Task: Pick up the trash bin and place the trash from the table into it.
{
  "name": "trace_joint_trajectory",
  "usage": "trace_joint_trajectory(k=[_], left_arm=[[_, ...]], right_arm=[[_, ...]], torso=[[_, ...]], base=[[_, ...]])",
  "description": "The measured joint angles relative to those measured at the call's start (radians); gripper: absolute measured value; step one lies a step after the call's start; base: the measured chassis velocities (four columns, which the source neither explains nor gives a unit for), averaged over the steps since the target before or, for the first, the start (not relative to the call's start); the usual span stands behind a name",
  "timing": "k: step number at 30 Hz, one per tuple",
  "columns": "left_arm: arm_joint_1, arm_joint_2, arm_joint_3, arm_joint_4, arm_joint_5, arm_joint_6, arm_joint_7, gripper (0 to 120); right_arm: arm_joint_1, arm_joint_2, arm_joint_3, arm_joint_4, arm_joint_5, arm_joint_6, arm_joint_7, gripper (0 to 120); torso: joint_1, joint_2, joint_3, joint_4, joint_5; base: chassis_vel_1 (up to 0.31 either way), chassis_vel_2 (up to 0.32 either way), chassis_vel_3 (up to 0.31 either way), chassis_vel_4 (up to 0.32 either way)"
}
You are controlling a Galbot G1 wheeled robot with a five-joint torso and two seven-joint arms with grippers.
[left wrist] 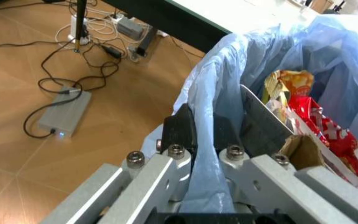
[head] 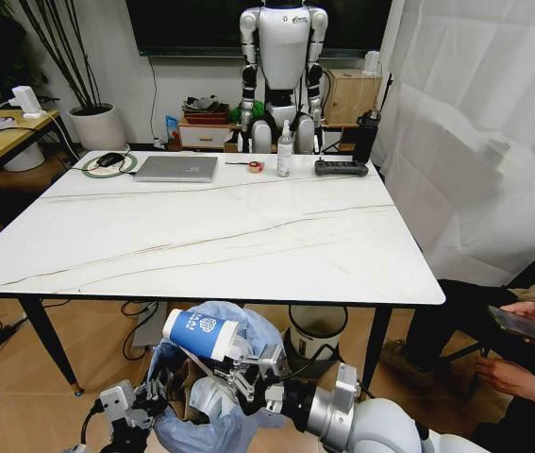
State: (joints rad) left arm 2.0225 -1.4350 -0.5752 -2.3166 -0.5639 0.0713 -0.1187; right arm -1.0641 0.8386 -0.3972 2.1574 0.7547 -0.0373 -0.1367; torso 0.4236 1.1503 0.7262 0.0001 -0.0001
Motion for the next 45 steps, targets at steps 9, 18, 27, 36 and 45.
trace_joint_trajectory(k=[9,18,27,36,45], left_arm=[[-0.002,-0.008,0.015,-0.004,0.013,0.001,0.000,0],[-0.005,-0.008,0.016,-0.006,0.014,0.001,-0.001,0],[-0.010,-0.005,0.011,0.009,0.015,0.001,-0.001,0],[-0.015,0.011,0.020,0.019,0.013,-0.001,-0.001,0],[0.007,0.032,-0.003,0.010,0.017,-0.031,0.012,0]], right_arm=[[-0.005,0.015,-0.006,-0.021,-0.054,-0.015,0.033,8],[-0.023,0.006,0.012,-0.019,-0.063,-0.015,0.045,41],[-0.077,-0.045,0.091,0.033,-0.053,-0.024,0.082,77],[-0.182,-0.104,0.234,0.086,-0.040,0.102,0.235,99],[-0.448,-0.044,0.573,0.041,-0.058,0.207,0.158,100]], torso=[[0.000,0.000,0.000,0.0000,0.0000],[0.000,0.000,0.000,0.0000,0.0001],[0.000,0.000,0.000,-0.0001,0.0001],[0.000,0.000,0.000,-0.0002,0.0001],[0.000,0.000,0.000,0.0000,0.0001]], base=[[0.000,0.000,0.000,0.000],[0.000,0.000,0.000,0.000],[0.000,0.000,0.000,0.000],[0.000,0.000,0.000,0.000],[0.000,0.000,0.000,0.000]])
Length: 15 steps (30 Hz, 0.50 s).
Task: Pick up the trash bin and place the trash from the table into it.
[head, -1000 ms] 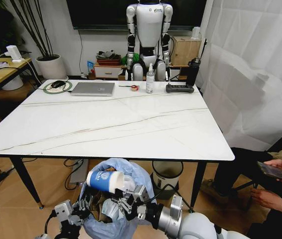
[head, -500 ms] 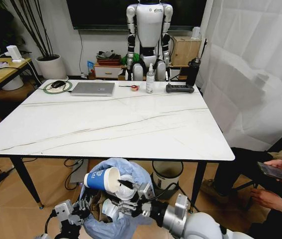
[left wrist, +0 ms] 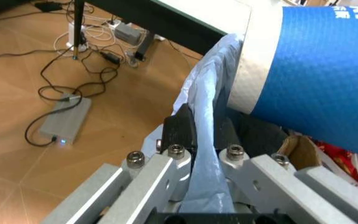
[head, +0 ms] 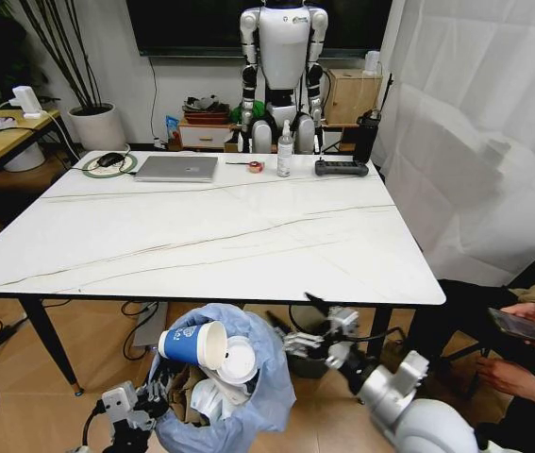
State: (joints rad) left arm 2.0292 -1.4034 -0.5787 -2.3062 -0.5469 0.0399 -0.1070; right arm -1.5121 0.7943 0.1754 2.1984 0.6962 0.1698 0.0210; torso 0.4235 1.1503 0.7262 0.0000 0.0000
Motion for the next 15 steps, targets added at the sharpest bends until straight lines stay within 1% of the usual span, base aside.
trace_joint_trajectory(k=[2,3,6,8,9,10,11,13,15], left_arm=[[0.000,0.014,-0.005,0.005,-0.002,0.000,0.000,0],[0.000,0.014,-0.005,0.005,-0.002,0.000,0.000,0],[-0.001,0.051,-0.008,0.017,-0.008,-0.001,0.001,0],[-0.005,0.066,-0.008,0.021,-0.010,-0.001,0.001,0],[-0.008,0.075,-0.009,0.023,-0.013,-0.001,0.001,0],[-0.010,0.080,-0.010,0.025,-0.015,-0.001,0.001,0],[-0.010,0.080,-0.010,0.025,-0.015,-0.001,0.001,0],[-0.013,0.090,-0.012,0.031,-0.015,-0.001,0.001,0],[-0.019,0.101,-0.013,0.040,-0.014,-0.006,0.002,0]], right_arm=[[-0.064,0.043,0.069,-0.008,-0.031,0.008,-0.008,100],[-0.064,0.043,0.069,-0.008,-0.031,0.008,-0.008,100],[-0.173,0.145,0.204,-0.007,-0.102,0.013,-0.014,100],[-0.211,0.193,0.256,-0.003,-0.133,0.015,-0.016,100],[-0.239,0.230,0.292,0.002,-0.153,0.016,-0.018,100],[-0.257,0.254,0.313,0.004,-0.169,0.017,-0.019,100],[-0.257,0.254,0.313,0.004,-0.169,0.017,-0.019,100],[-0.292,0.296,0.347,0.006,-0.198,0.025,-0.025,100],[-0.331,0.343,0.374,0.006,-0.221,0.038,-0.039,100]], torso=[[0.000,0.000,0.000,-0.0002,0.0003],[0.000,0.000,0.000,-0.0002,0.0003],[0.000,0.000,0.000,-0.0001,-0.0002],[0.000,0.000,0.000,-0.0001,-0.0001],[0.000,0.000,0.000,-0.0002,-0.0002],[0.000,0.000,0.000,-0.0002,-0.0003],[0.000,0.000,0.000,-0.0002,-0.0003],[0.000,0.000,0.000,0.0002,-0.0003],[0.000,0.000,0.000,0.0000,-0.0002]], base=[[0.000,0.000,0.000,0.000],[0.000,0.000,0.000,0.000],[0.000,0.000,0.000,0.000],[0.000,0.000,0.000,0.000],[0.000,0.000,0.000,0.000],[0.000,0.000,0.000,0.000],[0.000,0.000,0.000,0.000],[0.000,0.000,0.000,0.000],[0.000,0.000,0.000,0.000]])
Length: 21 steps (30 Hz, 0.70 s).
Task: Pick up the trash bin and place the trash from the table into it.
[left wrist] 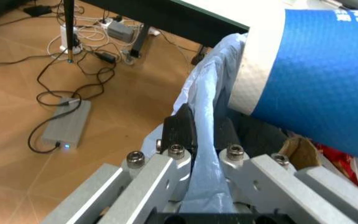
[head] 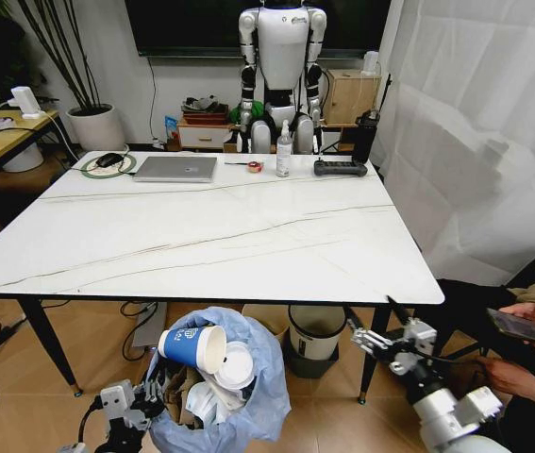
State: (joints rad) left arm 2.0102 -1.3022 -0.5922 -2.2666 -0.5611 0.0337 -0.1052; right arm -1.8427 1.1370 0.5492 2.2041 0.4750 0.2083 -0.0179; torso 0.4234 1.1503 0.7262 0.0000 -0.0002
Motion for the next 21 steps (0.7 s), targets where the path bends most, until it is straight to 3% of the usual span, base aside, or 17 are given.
trace_joint_trajectory(k=[4,9,21], left_arm=[[-0.004,0.024,0.000,0.015,0.013,-0.021,0.008,0],[0.000,0.050,0.002,0.020,0.032,-0.039,0.014,0],[-0.001,0.078,-0.009,0.039,0.059,-0.080,0.007,0]], right_arm=[[-0.059,0.084,0.027,-0.006,-0.048,0.037,-0.050,100],[-0.072,0.123,0.029,-0.012,-0.074,0.042,-0.064,100],[-0.066,0.127,0.025,-0.016,-0.078,0.041,-0.063,100]], torso=[[0.000,0.000,0.000,0.0000,0.0000],[0.000,0.000,0.000,0.0000,0.0001],[0.000,0.000,0.000,0.0001,0.0001]], base=[[0.000,0.000,0.000,0.000],[0.000,0.000,0.000,0.000],[0.000,0.000,0.000,0.000]])
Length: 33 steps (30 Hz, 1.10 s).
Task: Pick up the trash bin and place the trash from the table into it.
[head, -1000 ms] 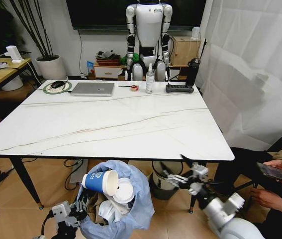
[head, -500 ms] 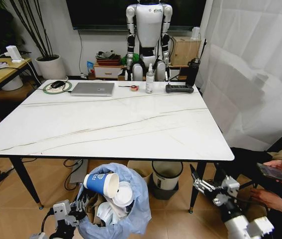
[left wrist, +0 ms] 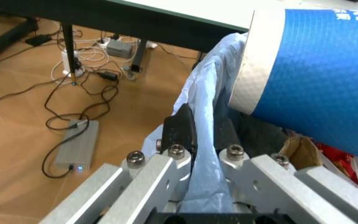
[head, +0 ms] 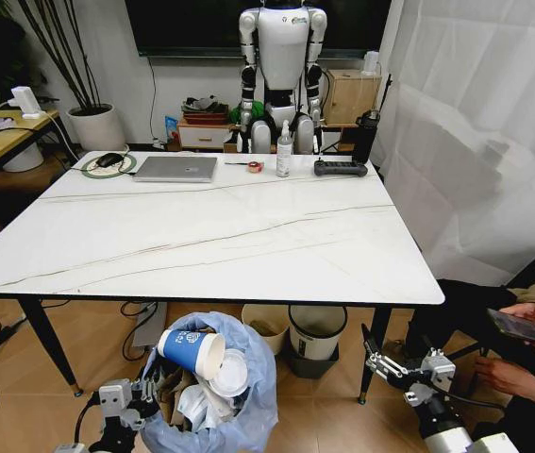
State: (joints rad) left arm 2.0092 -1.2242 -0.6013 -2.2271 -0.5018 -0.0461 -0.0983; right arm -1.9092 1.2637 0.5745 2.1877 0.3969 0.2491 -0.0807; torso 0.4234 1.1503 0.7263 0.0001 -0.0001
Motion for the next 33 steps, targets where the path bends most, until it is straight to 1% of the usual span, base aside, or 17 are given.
trace_joint_trajectory(k=[9,18,29,33], left_arm=[[-0.002,-0.019,-0.009,0.001,-0.008,-0.014,0.012,0],[-0.006,-0.038,0.022,0.027,-0.034,0.001,0.012,0],[-0.020,-0.057,0.031,0.041,-0.033,0.013,0.013,0],[-0.027,-0.065,0.038,0.047,-0.029,0.017,0.013,0]], right_arm=[[0.002,-0.003,-0.002,0.000,0.001,-0.001,0.001,100],[0.003,-0.004,-0.003,0.000,0.003,-0.002,0.002,100],[0.004,-0.004,-0.004,0.000,0.003,-0.002,0.003,100],[0.004,-0.005,-0.004,0.000,0.004,-0.002,0.003,100]], torso=[[0.000,0.000,0.000,0.0000,0.0001],[0.000,0.000,0.000,0.0000,0.0001],[0.000,0.000,0.000,0.0000,0.0002],[-0.006,-0.013,-0.006,0.0000,0.0001]], base=[[0.000,0.000,0.000,0.000],[0.000,0.000,0.000,0.000],[0.000,0.000,0.000,0.000],[0.000,0.000,0.000,0.000]])
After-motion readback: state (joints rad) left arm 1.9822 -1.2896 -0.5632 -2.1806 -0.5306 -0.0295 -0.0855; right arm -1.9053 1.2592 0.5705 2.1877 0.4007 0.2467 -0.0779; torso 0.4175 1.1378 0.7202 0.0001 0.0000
